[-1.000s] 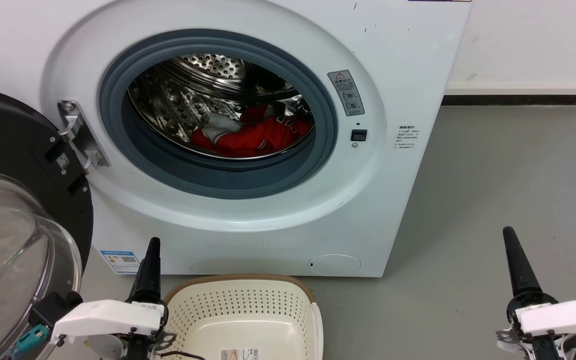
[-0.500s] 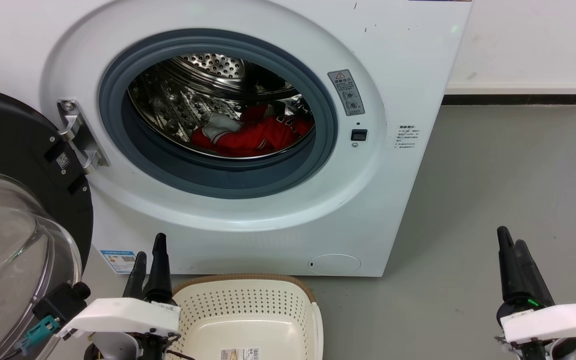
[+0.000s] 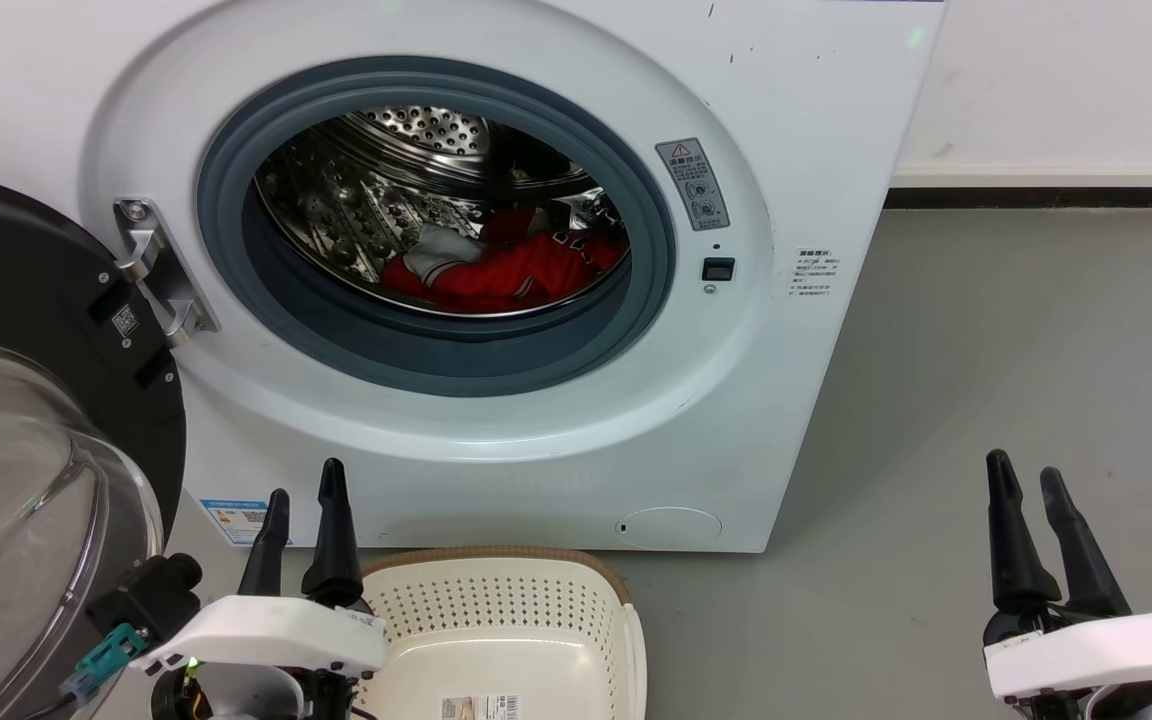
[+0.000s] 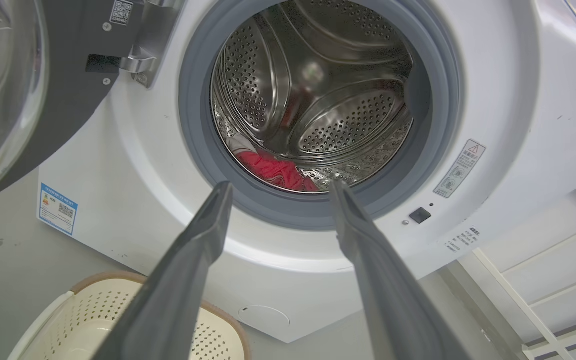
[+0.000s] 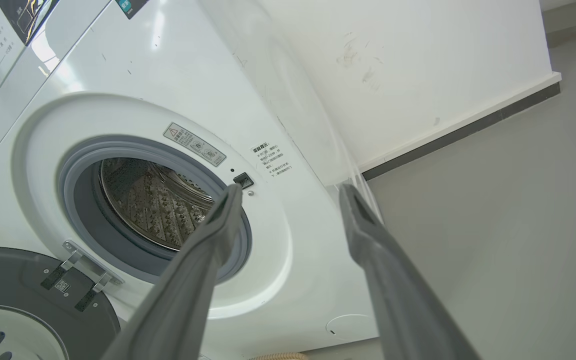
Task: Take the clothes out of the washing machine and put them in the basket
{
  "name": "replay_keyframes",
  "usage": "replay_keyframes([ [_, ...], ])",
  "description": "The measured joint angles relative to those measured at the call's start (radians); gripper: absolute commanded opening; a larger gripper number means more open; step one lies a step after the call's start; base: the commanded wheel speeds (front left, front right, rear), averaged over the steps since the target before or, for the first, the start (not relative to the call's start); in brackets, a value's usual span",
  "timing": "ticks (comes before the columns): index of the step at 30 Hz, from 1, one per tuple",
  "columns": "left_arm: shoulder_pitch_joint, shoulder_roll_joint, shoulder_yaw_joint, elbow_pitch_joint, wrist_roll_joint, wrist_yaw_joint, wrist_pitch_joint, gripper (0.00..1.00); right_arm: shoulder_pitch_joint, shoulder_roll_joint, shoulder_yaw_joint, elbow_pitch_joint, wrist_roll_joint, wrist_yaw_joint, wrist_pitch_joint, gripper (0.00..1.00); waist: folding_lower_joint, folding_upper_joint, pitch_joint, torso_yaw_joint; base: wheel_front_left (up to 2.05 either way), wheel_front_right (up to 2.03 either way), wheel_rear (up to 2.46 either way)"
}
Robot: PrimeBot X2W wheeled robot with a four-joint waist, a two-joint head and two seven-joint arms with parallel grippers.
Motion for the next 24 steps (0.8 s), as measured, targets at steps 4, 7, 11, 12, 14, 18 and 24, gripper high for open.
replay_keyframes([
  [4, 0.002, 0.000, -0.007, -0.006, 0.045, 0.006, -0.012, 1.00, 0.003, 0.000, -0.002, -0.016, -0.048, 0.000, -0.012, 1.00, 0.0000, 0.0000, 0.000, 0.000, 0.00, 0.00, 0.00],
  [7, 0.008, 0.001, -0.012, -0.011, 0.077, 0.008, -0.019, 1.00, 0.009, 0.000, -0.001, -0.024, -0.078, 0.000, -0.019, 1.00, 0.0001, 0.0000, 0.000, 0.000, 0.00, 0.00, 0.00],
  [11, 0.016, 0.001, -0.019, -0.016, 0.117, 0.014, -0.030, 1.00, 0.013, 0.000, 0.000, -0.035, -0.114, 0.000, -0.031, 1.00, 0.0000, 0.0000, -0.001, 0.000, 0.00, 0.00, 0.00],
  [12, 0.017, 0.001, -0.021, -0.017, 0.127, 0.015, -0.033, 1.00, 0.014, 0.000, 0.001, -0.038, -0.123, 0.000, -0.034, 1.00, 0.0000, 0.0000, -0.001, 0.000, 0.00, 0.00, 0.00],
  [14, 0.018, 0.001, -0.023, -0.021, 0.144, 0.015, -0.038, 1.00, 0.022, 0.000, 0.003, -0.044, -0.143, 0.000, -0.039, 1.00, 0.0000, 0.0000, -0.002, 0.000, 0.00, 0.00, 0.00],
  [18, 0.022, 0.001, -0.027, -0.028, 0.179, 0.018, -0.047, 1.00, 0.026, 0.000, 0.004, -0.054, -0.183, 0.000, -0.049, 1.00, 0.0000, 0.0000, -0.003, 0.000, 0.00, 0.00, 0.00],
  [24, 0.029, 0.002, -0.033, -0.035, 0.229, 0.022, -0.063, 1.00, 0.035, 0.000, 0.009, -0.072, -0.245, 0.000, -0.063, 1.00, 0.0000, 0.0000, -0.005, 0.000, 0.00, 0.00, 0.00],
])
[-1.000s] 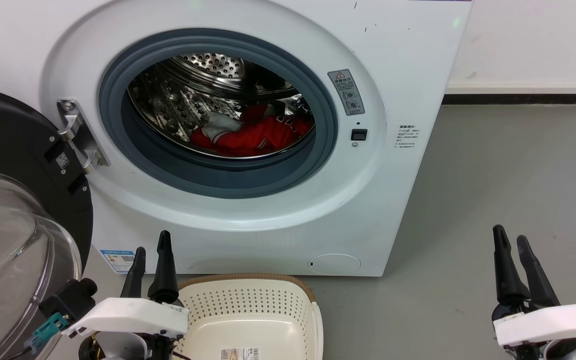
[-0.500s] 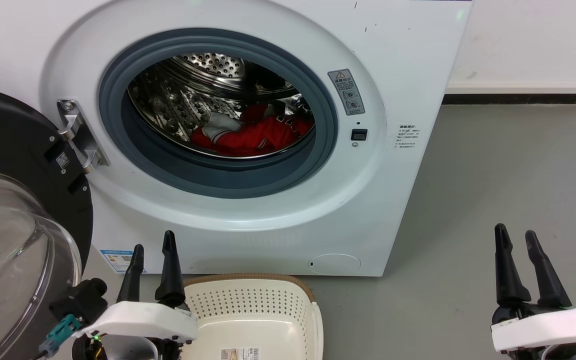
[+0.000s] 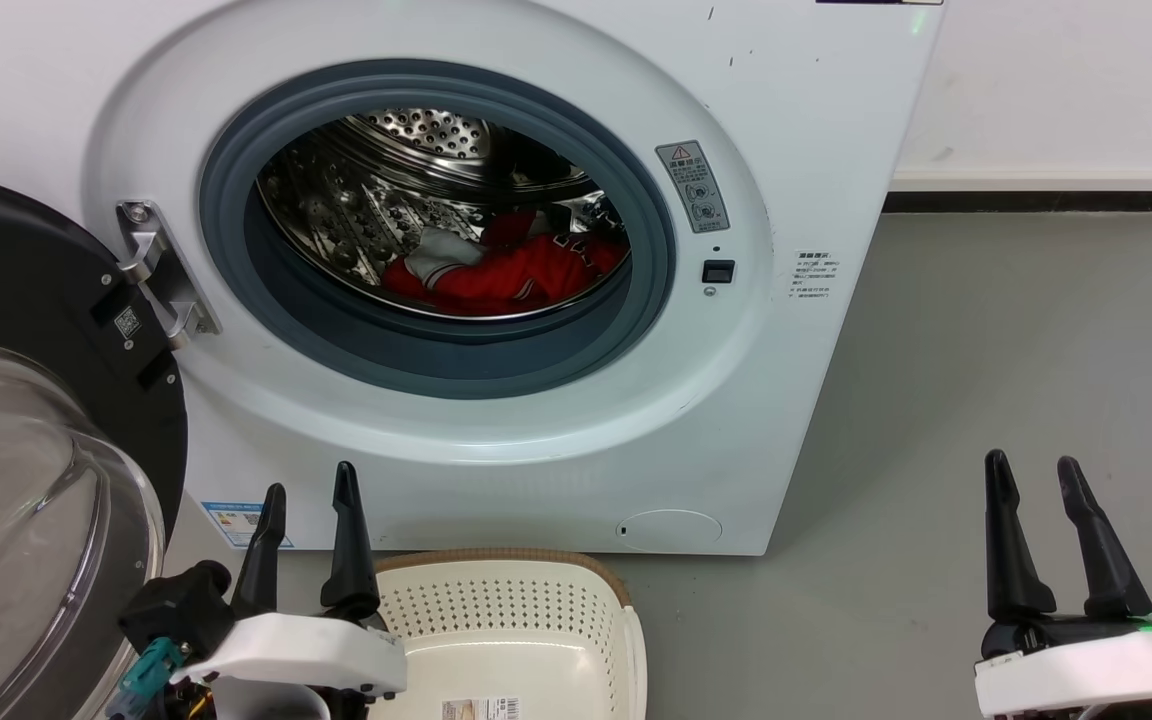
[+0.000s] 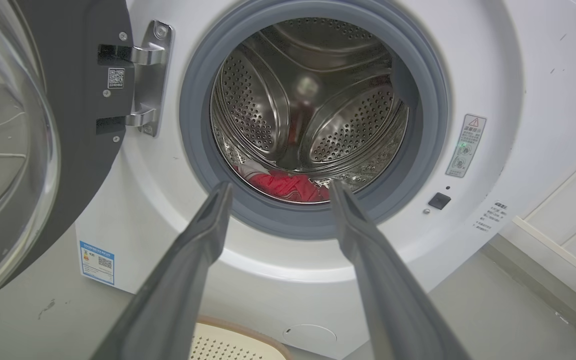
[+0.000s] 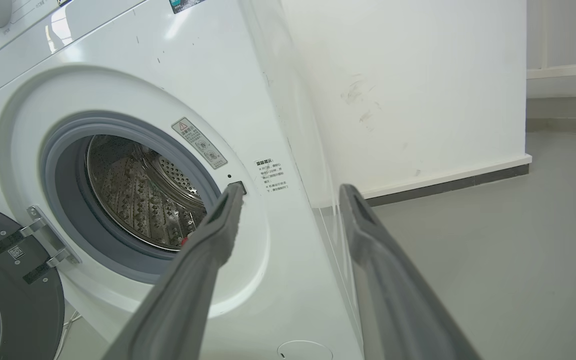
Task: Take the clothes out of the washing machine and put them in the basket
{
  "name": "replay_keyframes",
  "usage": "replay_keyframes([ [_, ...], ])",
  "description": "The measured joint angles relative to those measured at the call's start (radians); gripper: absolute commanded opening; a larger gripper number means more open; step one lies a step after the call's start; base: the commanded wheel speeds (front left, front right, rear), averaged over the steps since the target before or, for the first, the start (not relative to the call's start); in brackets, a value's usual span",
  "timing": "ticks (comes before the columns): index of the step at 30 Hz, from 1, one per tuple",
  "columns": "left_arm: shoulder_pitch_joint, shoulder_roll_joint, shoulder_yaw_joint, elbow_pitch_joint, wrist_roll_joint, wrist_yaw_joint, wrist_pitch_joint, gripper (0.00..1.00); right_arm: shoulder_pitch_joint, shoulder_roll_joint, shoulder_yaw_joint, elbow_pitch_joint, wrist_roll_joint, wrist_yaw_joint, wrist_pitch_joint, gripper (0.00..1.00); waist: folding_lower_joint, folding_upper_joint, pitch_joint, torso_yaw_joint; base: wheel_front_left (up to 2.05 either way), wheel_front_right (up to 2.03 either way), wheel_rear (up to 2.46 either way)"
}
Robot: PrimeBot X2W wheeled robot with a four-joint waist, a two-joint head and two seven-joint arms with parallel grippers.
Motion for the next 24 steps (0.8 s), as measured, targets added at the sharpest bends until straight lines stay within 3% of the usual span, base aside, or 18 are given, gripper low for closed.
replay_keyframes([
  [24, 0.025, 0.001, -0.019, -0.016, 0.162, 0.004, -0.052, 1.00, 0.034, 0.000, 0.012, -0.043, -0.208, 0.000, -0.052, 1.00, 0.0000, 0.0000, -0.001, 0.004, 0.00, 0.00, 0.00],
])
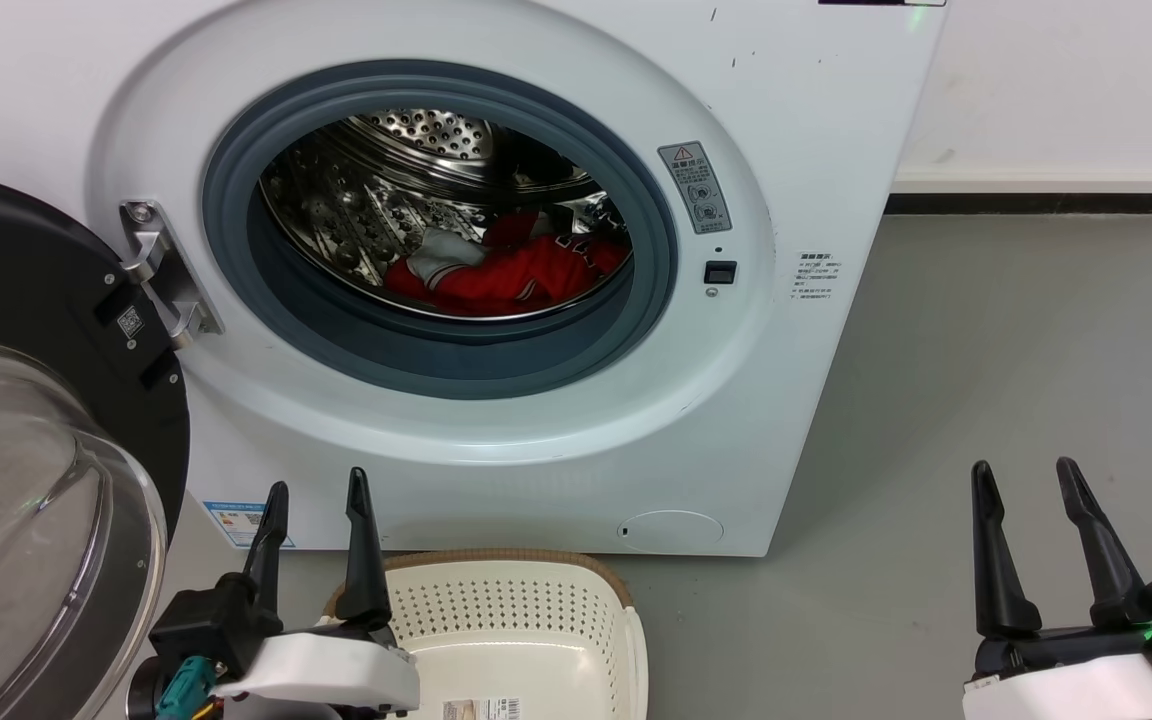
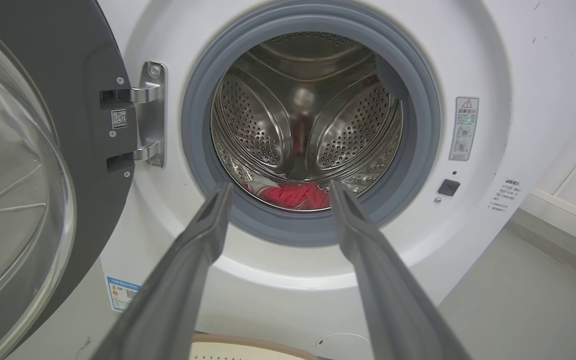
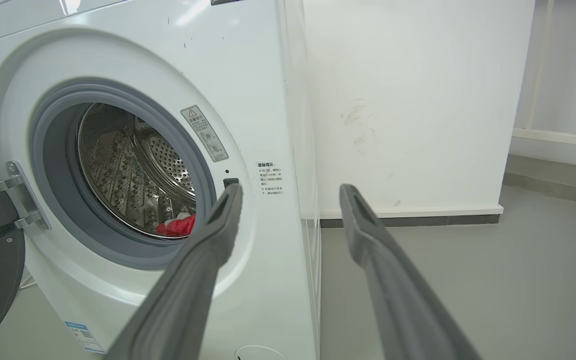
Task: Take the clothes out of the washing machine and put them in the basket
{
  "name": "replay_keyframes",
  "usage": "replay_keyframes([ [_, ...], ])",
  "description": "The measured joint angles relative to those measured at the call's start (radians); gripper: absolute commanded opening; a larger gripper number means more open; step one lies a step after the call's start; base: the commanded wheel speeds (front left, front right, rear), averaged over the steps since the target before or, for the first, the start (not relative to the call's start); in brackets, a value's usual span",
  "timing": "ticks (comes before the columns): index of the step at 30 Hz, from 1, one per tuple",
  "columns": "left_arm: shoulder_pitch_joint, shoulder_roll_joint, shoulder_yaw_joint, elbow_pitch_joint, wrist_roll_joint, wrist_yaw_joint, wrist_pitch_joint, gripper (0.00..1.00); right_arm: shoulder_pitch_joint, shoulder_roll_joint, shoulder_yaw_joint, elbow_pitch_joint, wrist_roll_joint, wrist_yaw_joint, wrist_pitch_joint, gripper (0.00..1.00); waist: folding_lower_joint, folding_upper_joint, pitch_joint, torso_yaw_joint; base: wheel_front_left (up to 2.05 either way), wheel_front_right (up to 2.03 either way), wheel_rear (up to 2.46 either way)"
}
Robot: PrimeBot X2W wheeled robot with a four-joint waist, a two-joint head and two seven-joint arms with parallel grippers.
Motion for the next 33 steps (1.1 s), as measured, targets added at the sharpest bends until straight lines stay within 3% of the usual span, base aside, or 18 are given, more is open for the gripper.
replay_keyframes([
  [21, 0.014, 0.001, -0.013, -0.010, 0.129, 0.006, -0.037, 1.00, 0.025, 0.000, 0.002, -0.010, -0.159, 0.000, -0.040, 1.00, 0.0000, 0.0000, 0.003, 0.002, 0.00, 0.00, 0.00],
  [33, 0.020, 0.001, -0.011, -0.002, 0.132, 0.007, -0.040, 1.00, 0.027, 0.000, -0.007, 0.011, -0.152, 0.000, -0.042, 1.00, 0.0000, 0.0000, 0.002, 0.002, 0.00, 0.00, 0.00],
])
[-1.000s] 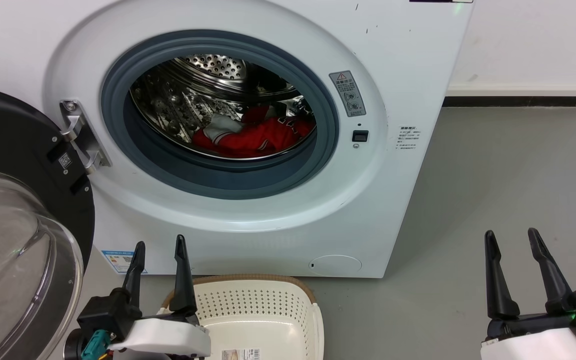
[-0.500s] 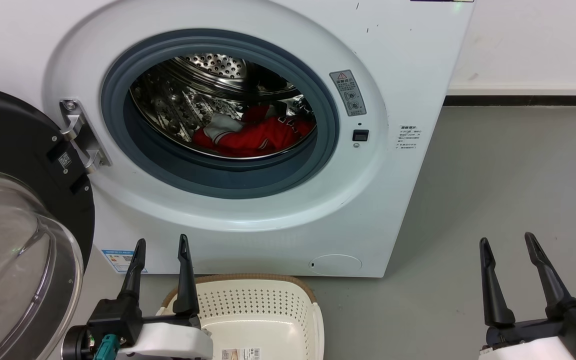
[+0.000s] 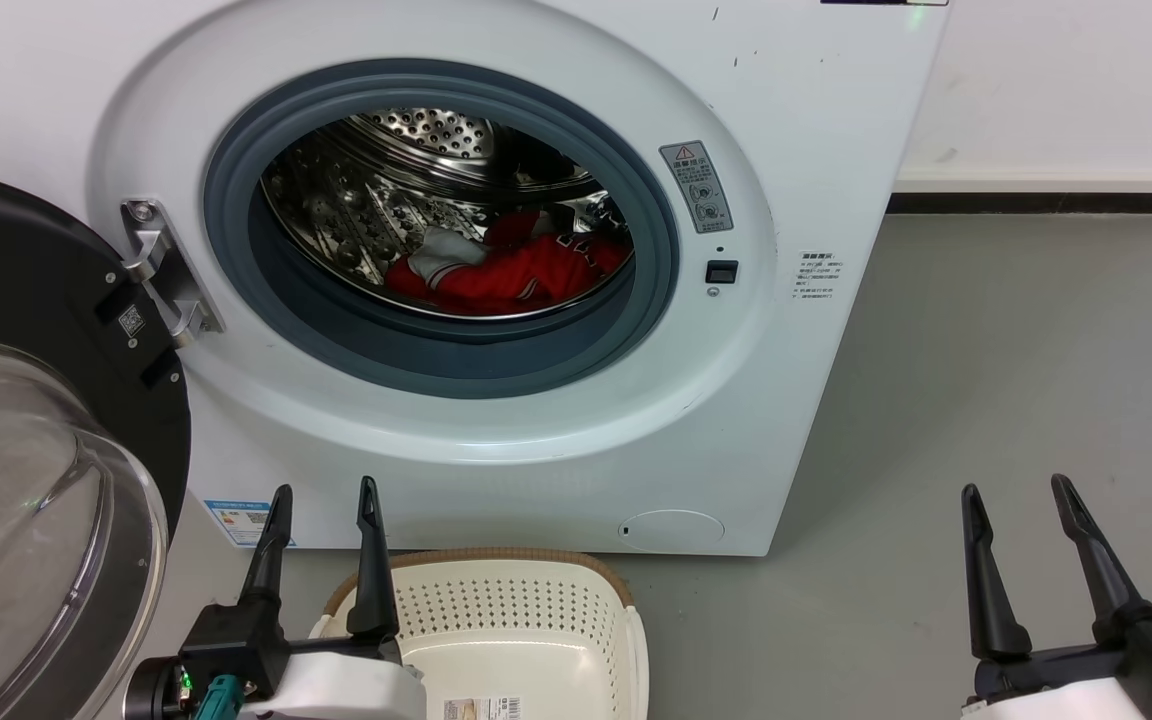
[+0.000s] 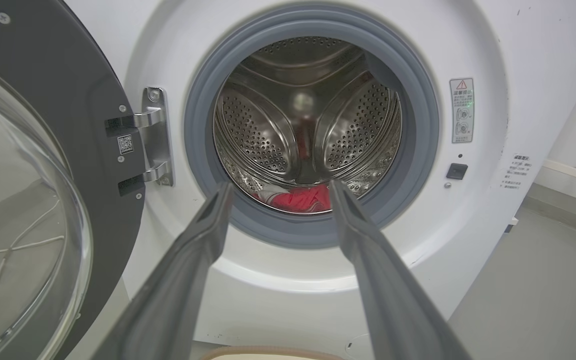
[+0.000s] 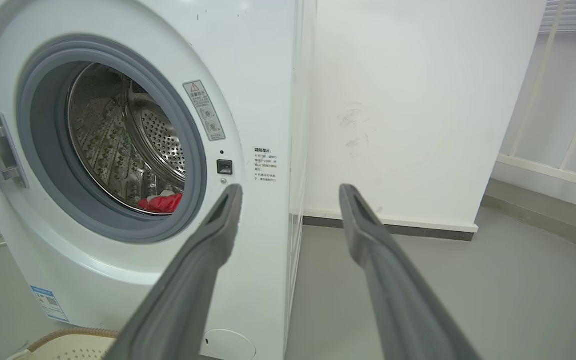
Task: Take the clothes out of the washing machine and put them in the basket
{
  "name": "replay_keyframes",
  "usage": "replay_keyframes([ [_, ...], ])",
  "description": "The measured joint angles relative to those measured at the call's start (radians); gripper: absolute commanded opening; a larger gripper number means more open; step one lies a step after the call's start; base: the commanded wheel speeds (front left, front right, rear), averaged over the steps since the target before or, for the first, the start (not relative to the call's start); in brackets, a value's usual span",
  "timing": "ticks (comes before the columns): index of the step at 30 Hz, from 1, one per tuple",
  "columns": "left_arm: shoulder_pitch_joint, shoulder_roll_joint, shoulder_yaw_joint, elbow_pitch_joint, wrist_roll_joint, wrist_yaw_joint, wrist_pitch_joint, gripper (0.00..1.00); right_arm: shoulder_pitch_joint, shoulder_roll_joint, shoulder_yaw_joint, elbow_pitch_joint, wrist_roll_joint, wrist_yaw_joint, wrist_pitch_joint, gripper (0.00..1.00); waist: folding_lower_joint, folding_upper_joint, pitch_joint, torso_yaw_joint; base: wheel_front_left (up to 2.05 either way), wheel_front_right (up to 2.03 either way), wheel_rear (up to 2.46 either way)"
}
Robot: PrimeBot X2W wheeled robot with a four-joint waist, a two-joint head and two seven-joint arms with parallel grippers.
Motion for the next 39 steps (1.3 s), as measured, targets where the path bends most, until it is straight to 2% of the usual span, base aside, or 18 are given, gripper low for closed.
replay_keyframes([
  [32, -0.006, 0.000, 0.003, 0.024, 0.007, -0.003, 0.000, 1.00, -0.001, 0.000, 0.008, 0.029, 0.003, 0.000, 0.000, 1.00, 0.0000, 0.0000, 0.010, -0.006, 0.00, 0.00, 0.00],
  [39, -0.130, 0.001, 0.019, 0.122, 0.027, -0.039, 0.000, 1.00, -0.024, 0.000, 0.017, 0.013, -0.001, 0.000, 0.000, 1.00, 0.0000, 0.0000, 0.057, -0.025, 0.00, 0.00, 0.00],
])
